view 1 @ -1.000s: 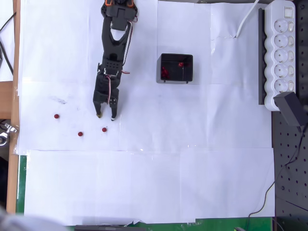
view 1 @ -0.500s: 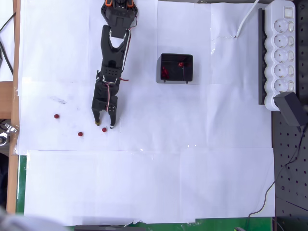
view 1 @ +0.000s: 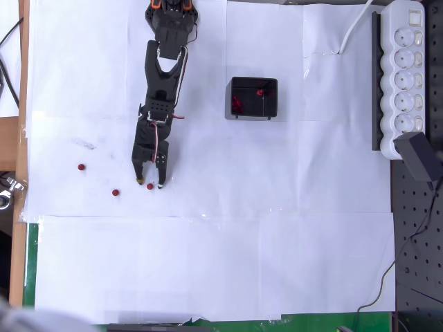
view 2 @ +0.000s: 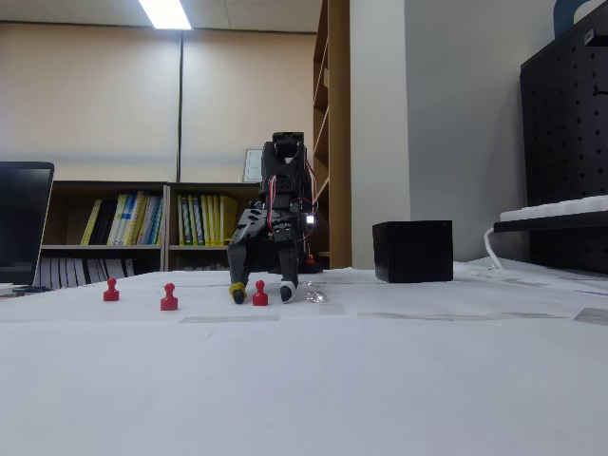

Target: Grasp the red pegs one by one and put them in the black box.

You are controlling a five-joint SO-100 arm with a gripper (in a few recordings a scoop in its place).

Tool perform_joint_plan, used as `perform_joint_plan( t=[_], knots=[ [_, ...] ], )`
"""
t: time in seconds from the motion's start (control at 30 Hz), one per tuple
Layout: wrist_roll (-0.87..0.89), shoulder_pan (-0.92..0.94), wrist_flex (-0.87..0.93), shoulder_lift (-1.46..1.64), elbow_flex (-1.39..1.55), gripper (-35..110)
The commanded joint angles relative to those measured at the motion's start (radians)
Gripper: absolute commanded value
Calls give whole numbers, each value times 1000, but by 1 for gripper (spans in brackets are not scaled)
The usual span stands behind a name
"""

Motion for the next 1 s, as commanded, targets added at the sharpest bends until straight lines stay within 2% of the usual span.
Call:
perform_joint_plan(
  t=[0.0,0.4,0.57,0.7,0.83,0.97],
  knots=[
    [-11,-5,-14,11,26,18],
    [-3,-8,0,26,46,15],
    [-31,-9,8,21,48,0],
    [-40,-11,74,12,48,0],
    [-78,-17,287,-118,51,0],
    [-140,-54,816,-350,147,0]
  ],
)
